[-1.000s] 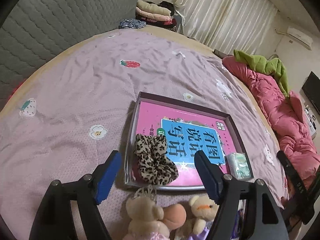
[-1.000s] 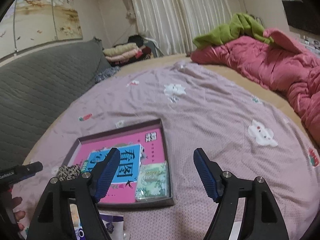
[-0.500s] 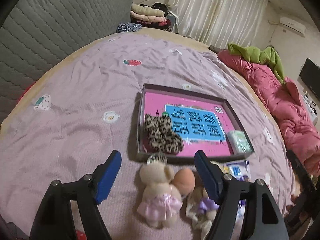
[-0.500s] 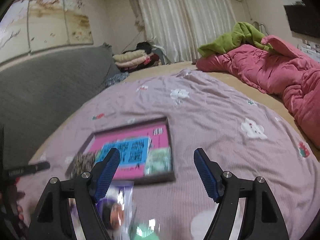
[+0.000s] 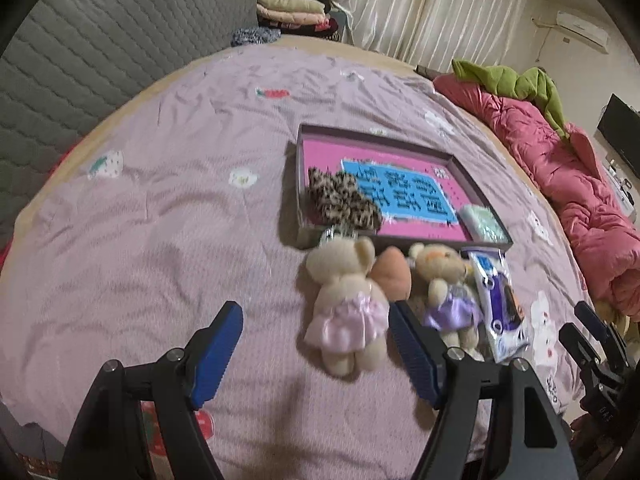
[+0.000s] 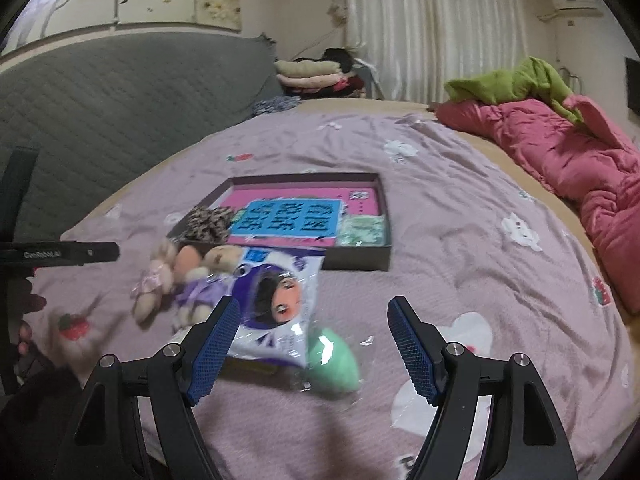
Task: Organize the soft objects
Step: 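Move both tools back toward the teddy bears and wipes pack, then grasp the cream teddy bear in pink dress with left while right approaches the wipes pack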
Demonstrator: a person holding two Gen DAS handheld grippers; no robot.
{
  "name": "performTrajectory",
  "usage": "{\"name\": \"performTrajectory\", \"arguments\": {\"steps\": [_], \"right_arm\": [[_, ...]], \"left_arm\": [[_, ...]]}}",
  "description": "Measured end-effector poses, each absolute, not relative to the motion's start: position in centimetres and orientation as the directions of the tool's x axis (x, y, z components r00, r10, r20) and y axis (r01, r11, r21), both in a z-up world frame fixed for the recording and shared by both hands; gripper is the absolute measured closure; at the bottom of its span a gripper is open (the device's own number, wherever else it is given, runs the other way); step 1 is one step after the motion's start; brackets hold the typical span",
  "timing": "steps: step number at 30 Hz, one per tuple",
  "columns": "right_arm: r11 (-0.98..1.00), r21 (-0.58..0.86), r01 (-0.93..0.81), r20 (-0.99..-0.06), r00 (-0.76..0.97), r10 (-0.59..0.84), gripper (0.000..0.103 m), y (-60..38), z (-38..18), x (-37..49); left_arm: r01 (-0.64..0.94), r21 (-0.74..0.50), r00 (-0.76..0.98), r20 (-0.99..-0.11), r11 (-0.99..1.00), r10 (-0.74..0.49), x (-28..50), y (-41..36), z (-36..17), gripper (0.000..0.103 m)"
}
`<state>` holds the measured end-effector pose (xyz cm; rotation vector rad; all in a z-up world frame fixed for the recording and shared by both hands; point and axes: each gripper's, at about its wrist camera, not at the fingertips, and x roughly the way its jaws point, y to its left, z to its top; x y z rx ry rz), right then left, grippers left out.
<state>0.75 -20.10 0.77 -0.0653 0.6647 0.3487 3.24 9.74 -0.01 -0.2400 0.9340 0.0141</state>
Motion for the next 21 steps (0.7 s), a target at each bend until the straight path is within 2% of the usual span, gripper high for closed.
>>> {"name": "performTrajectory", "arguments": {"steps": [12,21], "right_arm": [[0.936,0.060,-0.347,-0.649,0.699,0.300,0.026,-19.1,-0.1,1.3],[0.939,0.044,-0.341,-0.662,0.694,0.282,0.026,-18.9,-0.6,1.9]], "left_arm": [[-0.079,-0.195,0.543,-0.831,0.978,-0.122,3.6,7.3,-1.9,0.028],[-0.079,-0.102,0.495,-0.867,0.992,-0.049,5.6,5.8,-3.8,0.028]]}}
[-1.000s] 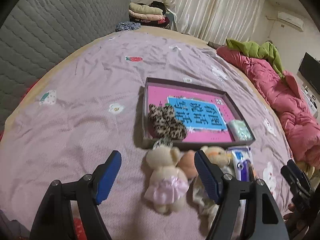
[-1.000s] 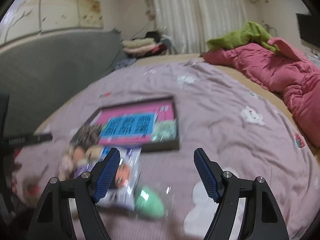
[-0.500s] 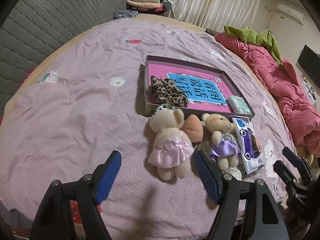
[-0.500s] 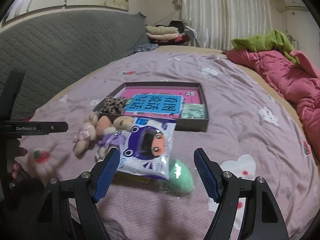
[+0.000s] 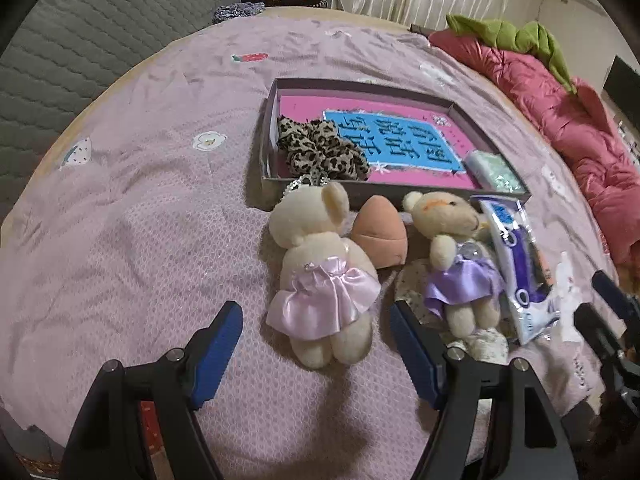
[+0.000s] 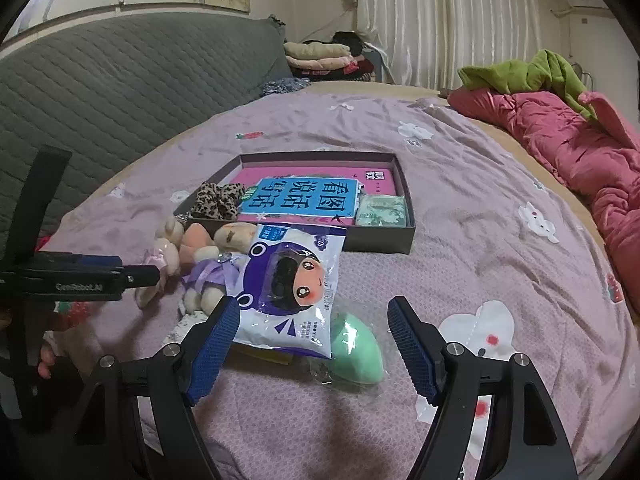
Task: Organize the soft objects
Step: 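Grasp the cream teddy bear in pink dress with left while right approaches the wipes pack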
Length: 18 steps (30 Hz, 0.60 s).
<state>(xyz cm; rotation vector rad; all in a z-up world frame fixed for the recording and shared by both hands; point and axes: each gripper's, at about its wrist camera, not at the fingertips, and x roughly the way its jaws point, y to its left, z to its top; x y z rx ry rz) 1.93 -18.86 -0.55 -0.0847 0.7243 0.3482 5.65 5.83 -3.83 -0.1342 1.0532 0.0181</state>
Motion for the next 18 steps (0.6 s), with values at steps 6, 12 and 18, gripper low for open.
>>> {"name": "performTrajectory", "arguments": {"steps": [6,12,18], "right_arm": [[0.948,0.033,-0.317,-0.680,0.688,0.254,0.025,-18.8,-1.0,2.7],[0.945,0.096,-0.313,-0.704,0.650,0.287,0.026,-18.7,-1.4,4.8],[0.926,0.207,-0.315,-0.722,0.589,0.362,0.026,-19.4,-1.7,8.2]], "left_arm": [[-0.084,-0.073,0.470,-0.882,0.994,-0.025,6.3,5.7,-4.9,0.028],[-0.096,-0.088,0.453,-0.891,0.991,-0.035,7.0,6.4,-5.5,0.035],[-0.080,-0.126,0.435,-0.897,0.989,-0.079,7.7,6.4,-6.1,0.053]]}}
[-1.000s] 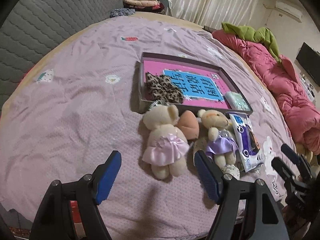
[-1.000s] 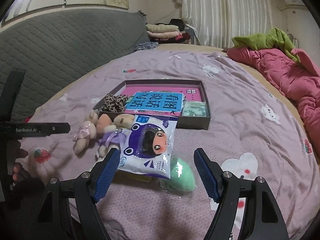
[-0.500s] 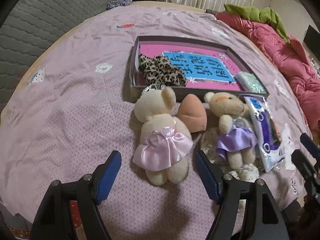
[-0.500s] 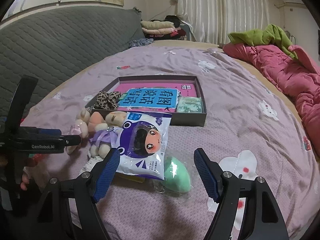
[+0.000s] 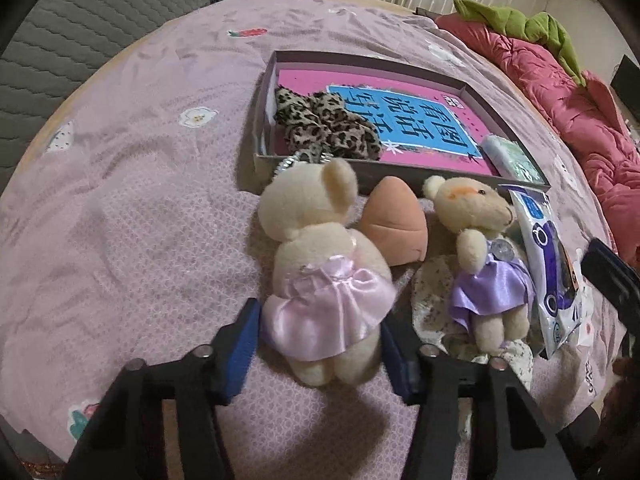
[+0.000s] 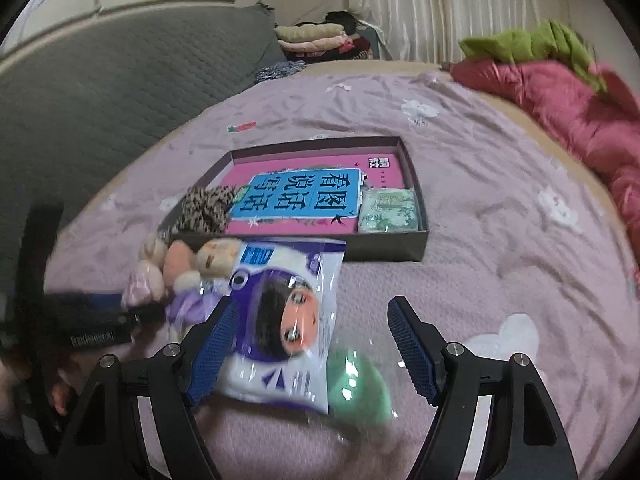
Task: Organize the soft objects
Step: 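Grasp the cream teddy bear in pink dress with left while right approaches the wipes pack, then grasp the cartoon-face wipes pack with right while left lifts the bear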
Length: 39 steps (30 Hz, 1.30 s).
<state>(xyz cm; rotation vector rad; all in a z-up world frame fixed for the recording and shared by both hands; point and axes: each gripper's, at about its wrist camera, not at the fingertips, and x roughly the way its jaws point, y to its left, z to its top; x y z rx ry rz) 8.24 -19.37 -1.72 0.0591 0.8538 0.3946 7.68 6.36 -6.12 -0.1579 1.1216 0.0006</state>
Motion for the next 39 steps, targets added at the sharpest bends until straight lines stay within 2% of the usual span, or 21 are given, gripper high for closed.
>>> {"name": "performTrajectory", "arguments": {"steps": [6,13,17,19,21,26,28,39], "right_arm": [[0.918,0.260,-0.299,-0.760,0.524,0.385,0.026,-19.8,-3.3,10.5],[0.886,0.320,-0.336,-0.750,0.481,0.454,0.025,-19.0,-3.7,11.9],[0.849,0.415,-0.326,-0.728,0.440,0.525,0.027,-19.0,-4.4,12.5],[0.839,0.441,-0.318,-0.714,0.442,0.543,0.042,-19.3,-4.5,12.5],[0.840,0.437,-0.321,-0.708,0.454,0.541,0.052,-19.5,-4.2,12.3],[0.830,0.429,-0.357,-0.681,0.476,0.557,0.065,-19.5,-3.2,11.6],[0.824,0.424,-0.377,-0.669,0.483,0.565,0.090,-19.5,-2.9,11.2],[0.797,0.442,-0.412,-0.594,0.531,0.604,0.095,-19.7,-0.7,9.6]], "left_arm": [[-0.081,-0.145,0.432,-0.897,0.986,-0.097,8.1,6.5,-6.5,0.060],[-0.099,-0.176,0.441,-0.890,0.979,-0.116,8.5,7.2,-6.9,0.068],[-0.095,-0.182,0.444,-0.888,0.979,-0.122,8.5,7.3,-7.0,0.069],[-0.097,-0.185,0.447,-0.886,0.978,-0.123,8.5,7.4,-7.0,0.071],[-0.096,-0.186,0.451,-0.884,0.978,-0.124,8.5,7.4,-7.1,0.072],[-0.094,-0.188,0.460,-0.879,0.978,-0.125,8.4,7.5,-7.0,0.074],[-0.093,-0.200,0.472,-0.871,0.975,-0.133,8.3,7.8,-6.9,0.077],[-0.064,-0.219,0.547,-0.823,0.974,-0.149,7.1,7.8,-4.9,0.081]]}}
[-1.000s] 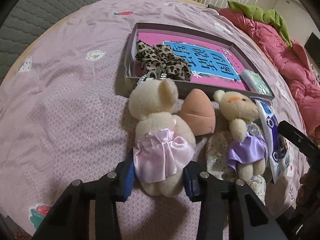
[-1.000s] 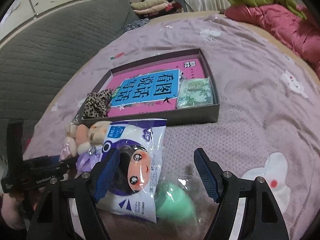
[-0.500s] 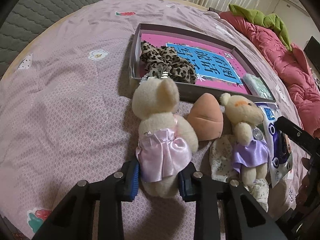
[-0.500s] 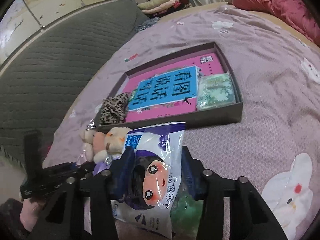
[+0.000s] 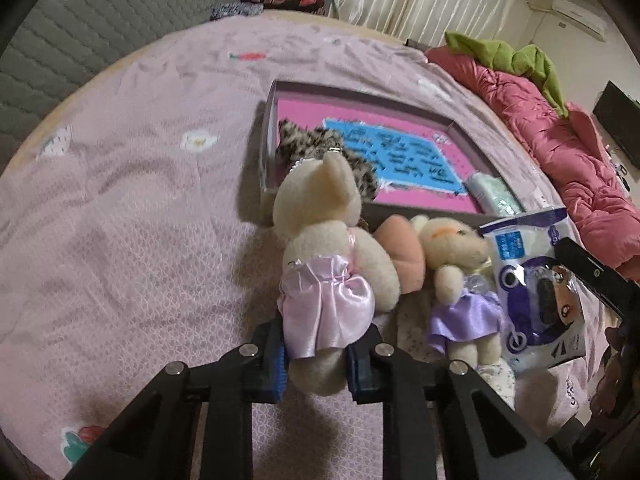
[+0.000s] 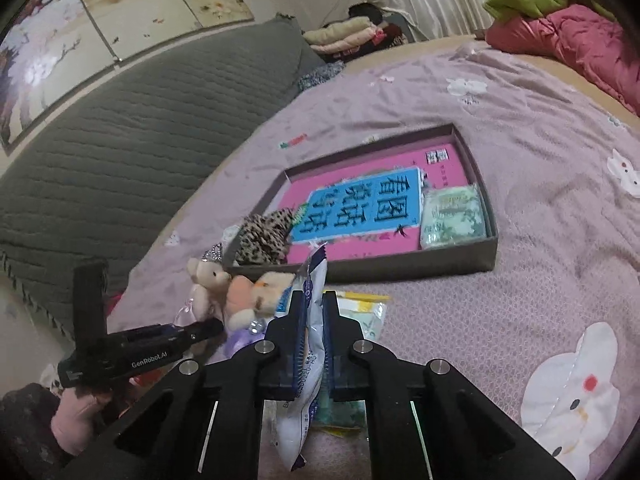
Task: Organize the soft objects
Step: 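Grasp the cartoon-face wipes pack with right while left lifts the bear, then carry the bear with left toward the tray while right places the wipes pack inside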
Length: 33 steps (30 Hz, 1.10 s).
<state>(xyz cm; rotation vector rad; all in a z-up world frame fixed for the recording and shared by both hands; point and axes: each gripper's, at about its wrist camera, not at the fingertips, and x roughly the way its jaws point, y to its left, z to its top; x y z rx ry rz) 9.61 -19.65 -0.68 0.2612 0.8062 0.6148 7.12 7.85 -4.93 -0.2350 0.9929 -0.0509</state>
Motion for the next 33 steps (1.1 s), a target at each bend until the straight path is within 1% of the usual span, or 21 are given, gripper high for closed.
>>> {"name": "performTrajectory", "arguments": {"steps": [6,13,19,24,29,33], "right_arm": [[0.783,0.463,-0.415,-0.531,0.578,0.620,0.095,-20.4,0.8,9.4],[0.783,0.464,-0.415,-0.505,0.602,0.618,0.096,-20.6,1.6,9.1],[0.780,0.457,-0.428,-0.495,0.606,0.623,0.096,-20.3,2.3,8.8],[0.808,0.396,-0.437,-0.498,0.637,0.589,0.096,-19.6,3.5,8.3],[0.810,0.356,-0.465,-0.469,0.661,0.586,0.096,-18.7,5.1,7.8],[0.812,0.355,-0.463,-0.448,0.678,0.583,0.096,-18.1,6.2,8.3]], "left_arm": [[-0.048,-0.236,0.580,-0.797,0.970,-0.165,6.4,7.7,-3.5,0.081],[-0.027,-0.210,0.618,-0.772,0.977,-0.149,5.7,7.1,-1.8,0.081],[-0.008,-0.195,0.623,-0.768,0.981,-0.148,5.6,6.4,-0.9,0.080],[-0.002,-0.195,0.619,-0.770,0.981,-0.152,5.7,5.9,-0.6,0.080],[0.006,-0.189,0.626,-0.765,0.982,-0.151,6.3,5.2,0.2,0.080],[0.010,-0.197,0.637,-0.754,0.980,-0.158,7.1,4.5,1.2,0.080]]}}
